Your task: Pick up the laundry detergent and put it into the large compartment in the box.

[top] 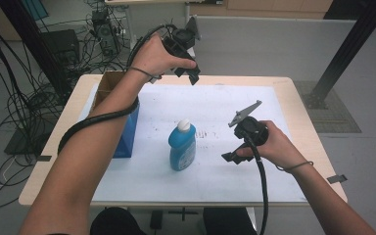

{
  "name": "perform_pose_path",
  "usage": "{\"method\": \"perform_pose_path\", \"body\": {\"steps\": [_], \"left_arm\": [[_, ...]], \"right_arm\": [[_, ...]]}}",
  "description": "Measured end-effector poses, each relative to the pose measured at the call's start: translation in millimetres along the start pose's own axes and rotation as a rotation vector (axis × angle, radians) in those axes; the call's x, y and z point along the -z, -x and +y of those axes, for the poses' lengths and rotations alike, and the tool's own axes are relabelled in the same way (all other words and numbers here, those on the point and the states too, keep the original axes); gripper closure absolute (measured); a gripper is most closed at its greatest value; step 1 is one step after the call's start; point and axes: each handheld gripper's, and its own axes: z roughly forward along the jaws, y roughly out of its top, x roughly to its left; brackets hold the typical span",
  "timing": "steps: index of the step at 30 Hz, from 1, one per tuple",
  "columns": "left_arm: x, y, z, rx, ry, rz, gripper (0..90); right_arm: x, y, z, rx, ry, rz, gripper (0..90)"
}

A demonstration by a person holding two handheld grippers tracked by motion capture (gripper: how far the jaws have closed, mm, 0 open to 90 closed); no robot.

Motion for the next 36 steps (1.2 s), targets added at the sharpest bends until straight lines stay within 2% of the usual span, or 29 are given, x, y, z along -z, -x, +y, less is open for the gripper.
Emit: {"method": "perform_pose_path", "body": {"steps": [3,4,9,10,17,27,36], "left_arm": [[1.1,0.8,-0.1,0.006,0.010,0.001,11.2],[2.5,0.1,-0.2,-0.004,0.007,0.001,11.2],[4.3,0.6,-1.5,0.015,0.023,-0.003,11.2],[3.6,0.3,-1.6,0.012,0.022,-0.003,11.2],[1.2,1.7,-0.8,0.001,0.013,-0.009,11.2],[1.0,0.8,-3.9,0.022,0.028,-0.008,11.0],[2.2,6.3,-11.0,0.003,0.013,-0.016,10.9]], "right_arm": [[-0.2,0.3,0.1,0.001,0.003,0.000,9.8],[-0.3,0.9,0.1,0.004,0.005,0.000,9.8],[0.1,3.5,0.1,0.012,0.017,0.001,9.8],[1.1,3.2,0.5,0.000,0.018,0.004,9.8],[3.3,3.7,1.7,0.010,0.018,0.003,9.9],[3.0,4.6,3.1,0.006,0.023,0.009,9.9],[2.4,7.3,3.1,0.005,0.022,0.002,9.5]]}}
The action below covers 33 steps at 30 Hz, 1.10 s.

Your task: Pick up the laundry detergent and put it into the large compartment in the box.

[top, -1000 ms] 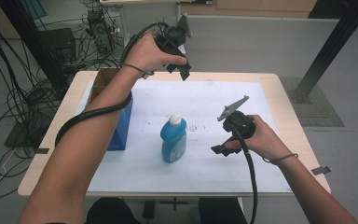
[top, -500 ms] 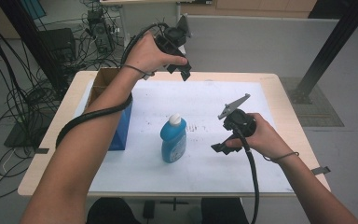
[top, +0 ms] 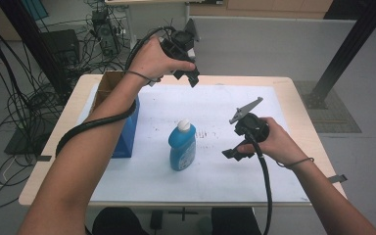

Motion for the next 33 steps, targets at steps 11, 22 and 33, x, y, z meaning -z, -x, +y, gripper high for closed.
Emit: {"method": "perform_pose_path", "body": {"steps": [11,22,33], "left_arm": [[14.2,17.8,-18.4,-0.005,-0.001,-0.049,10.7],[20.9,32.7,-36.3,-0.019,0.000,-0.053,10.0],[18.4,48.6,-52.7,-0.064,-0.013,-0.080,8.6]], "right_arm": [[-1.2,1.0,-0.2,-0.012,-0.001,0.004,9.2],[-2.9,0.6,1.1,-0.006,-0.004,0.010,9.2],[-3.3,1.1,1.4,-0.002,-0.018,0.004,8.7]]}}
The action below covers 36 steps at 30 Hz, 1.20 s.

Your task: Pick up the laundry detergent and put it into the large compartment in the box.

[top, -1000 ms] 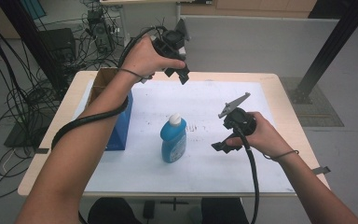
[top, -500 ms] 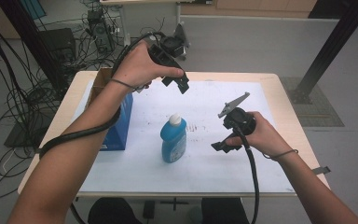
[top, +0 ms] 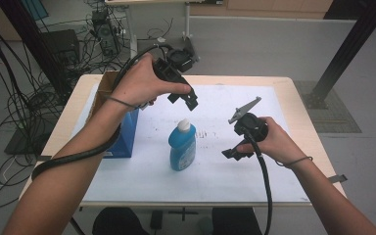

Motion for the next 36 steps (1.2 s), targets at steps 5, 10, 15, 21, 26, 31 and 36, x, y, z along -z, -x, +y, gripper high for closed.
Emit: {"method": "perform_pose_path", "body": {"steps": [5,10,15,21,26,31,36], "left_arm": [[-5.6,3.6,-5.8,-0.001,-0.009,0.006,8.6],[-13.2,6.4,-12.3,0.002,-0.019,-0.005,8.6],[-20.4,9.6,-17.2,0.003,-0.028,-0.015,8.6],[-25.3,12.5,-19.4,0.004,-0.032,-0.025,8.6],[-26.7,16.0,-20.7,0.002,-0.032,-0.041,8.6],[-30.1,19.7,-22.7,-0.008,-0.037,-0.038,8.7],[-38.7,21.4,-25.3,-0.001,-0.047,-0.031,8.8]], "right_arm": [[0.6,-0.7,0.4,0.002,-0.001,-0.002,8.4],[0.1,-1.4,0.7,0.003,-0.001,-0.001,7.9],[0.2,-2.1,0.9,0.002,-0.001,-0.003,7.6],[-0.2,-2.1,0.8,0.001,-0.002,0.000,7.6],[-0.2,-2.3,0.9,0.005,-0.004,-0.001,7.6],[-0.7,-2.7,0.9,0.003,-0.003,0.001,7.6],[-1.2,-4.1,1.5,0.006,-0.002,0.003,7.5]]}}
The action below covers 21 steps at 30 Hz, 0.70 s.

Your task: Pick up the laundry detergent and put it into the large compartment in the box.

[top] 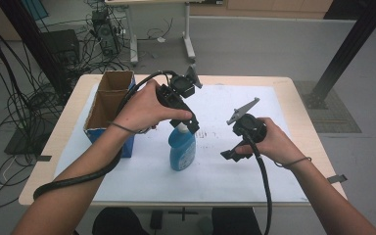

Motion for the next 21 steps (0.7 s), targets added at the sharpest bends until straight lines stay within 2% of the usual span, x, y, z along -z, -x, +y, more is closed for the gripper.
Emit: {"method": "perform_pose_path", "body": {"steps": [5,21], "left_arm": [[-6.4,1.2,-1.5,-0.002,-0.005,-0.001,8.8],[-26.9,1.8,-4.3,0.005,-0.009,0.051,8.8]], "right_arm": [[-1.1,-1.2,0.5,0.004,-0.004,0.002,7.5],[-2.7,-2.4,0.8,0.010,-0.005,-0.001,6.9]]}}
